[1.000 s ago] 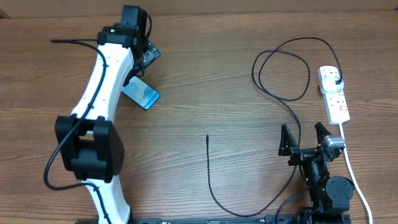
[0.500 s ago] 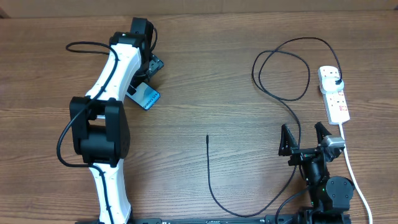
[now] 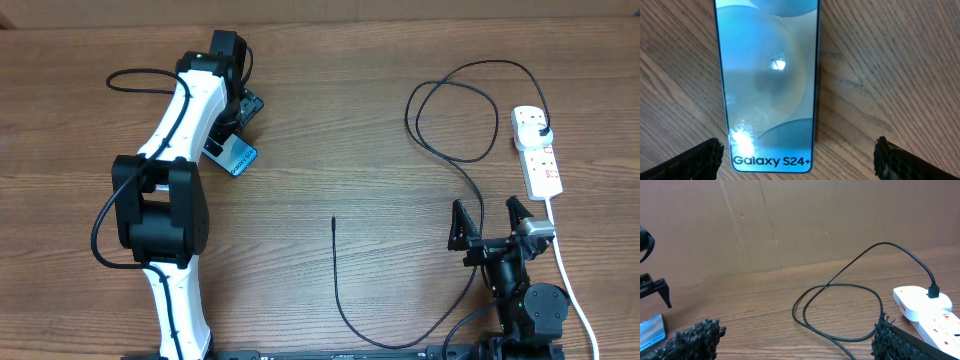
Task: Plug charger to phone and switch on socket
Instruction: 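Lower the open left gripper around the phone's short edges, then close the left gripper on the phone and lift it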
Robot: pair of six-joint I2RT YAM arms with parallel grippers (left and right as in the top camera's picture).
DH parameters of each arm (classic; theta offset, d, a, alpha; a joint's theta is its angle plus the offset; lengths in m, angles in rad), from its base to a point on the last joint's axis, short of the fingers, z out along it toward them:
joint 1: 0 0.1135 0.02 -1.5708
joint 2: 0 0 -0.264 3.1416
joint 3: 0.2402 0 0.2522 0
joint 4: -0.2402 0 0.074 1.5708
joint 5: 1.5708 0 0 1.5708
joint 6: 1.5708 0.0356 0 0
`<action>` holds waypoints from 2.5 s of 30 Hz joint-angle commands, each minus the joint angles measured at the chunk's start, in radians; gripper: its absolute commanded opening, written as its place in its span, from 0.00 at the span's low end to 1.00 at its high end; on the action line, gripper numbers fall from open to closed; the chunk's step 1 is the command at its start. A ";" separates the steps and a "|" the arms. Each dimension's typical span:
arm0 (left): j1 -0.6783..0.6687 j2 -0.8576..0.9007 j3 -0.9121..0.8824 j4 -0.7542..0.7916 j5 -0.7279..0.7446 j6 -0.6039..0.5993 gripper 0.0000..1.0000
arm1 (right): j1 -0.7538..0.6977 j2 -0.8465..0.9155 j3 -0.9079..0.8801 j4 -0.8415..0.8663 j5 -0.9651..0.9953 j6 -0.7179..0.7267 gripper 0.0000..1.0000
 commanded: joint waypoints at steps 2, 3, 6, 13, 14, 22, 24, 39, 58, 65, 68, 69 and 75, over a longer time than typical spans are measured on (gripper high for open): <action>0.019 0.007 0.021 0.003 0.008 -0.026 1.00 | 0.002 -0.010 -0.011 0.005 0.006 0.003 1.00; 0.019 0.007 0.021 0.008 0.008 -0.026 1.00 | 0.002 -0.010 -0.011 0.005 0.006 0.003 1.00; 0.020 0.008 0.021 0.016 0.008 -0.029 1.00 | 0.002 -0.010 -0.011 0.005 0.006 0.003 1.00; 0.028 0.018 0.019 0.017 -0.002 -0.028 1.00 | 0.002 -0.010 -0.011 0.005 0.006 0.003 1.00; 0.030 0.023 0.019 0.018 -0.008 -0.028 1.00 | 0.002 -0.010 -0.011 0.005 0.006 0.003 1.00; 0.047 0.109 0.019 0.029 0.005 -0.024 1.00 | 0.002 -0.010 -0.011 0.005 0.006 0.003 1.00; 0.048 0.130 0.019 0.031 0.004 -0.024 1.00 | 0.002 -0.010 -0.011 0.005 0.006 0.003 1.00; 0.051 0.143 0.020 0.049 0.004 -0.012 1.00 | 0.002 -0.010 -0.011 0.005 0.006 0.003 1.00; 0.049 0.144 0.019 0.030 0.004 -0.002 1.00 | 0.002 -0.010 -0.011 0.005 0.006 0.003 1.00; 0.048 0.145 0.013 0.041 0.000 -0.001 1.00 | 0.002 -0.010 -0.011 0.005 0.006 0.003 1.00; 0.048 0.145 0.007 0.041 0.001 -0.002 1.00 | 0.002 -0.010 -0.011 0.005 0.006 0.003 1.00; 0.048 0.146 0.004 0.041 0.000 -0.002 1.00 | 0.002 -0.010 -0.011 0.005 0.006 0.003 1.00; 0.048 0.146 -0.001 0.037 0.005 -0.002 1.00 | 0.002 -0.010 -0.011 0.005 0.006 0.003 1.00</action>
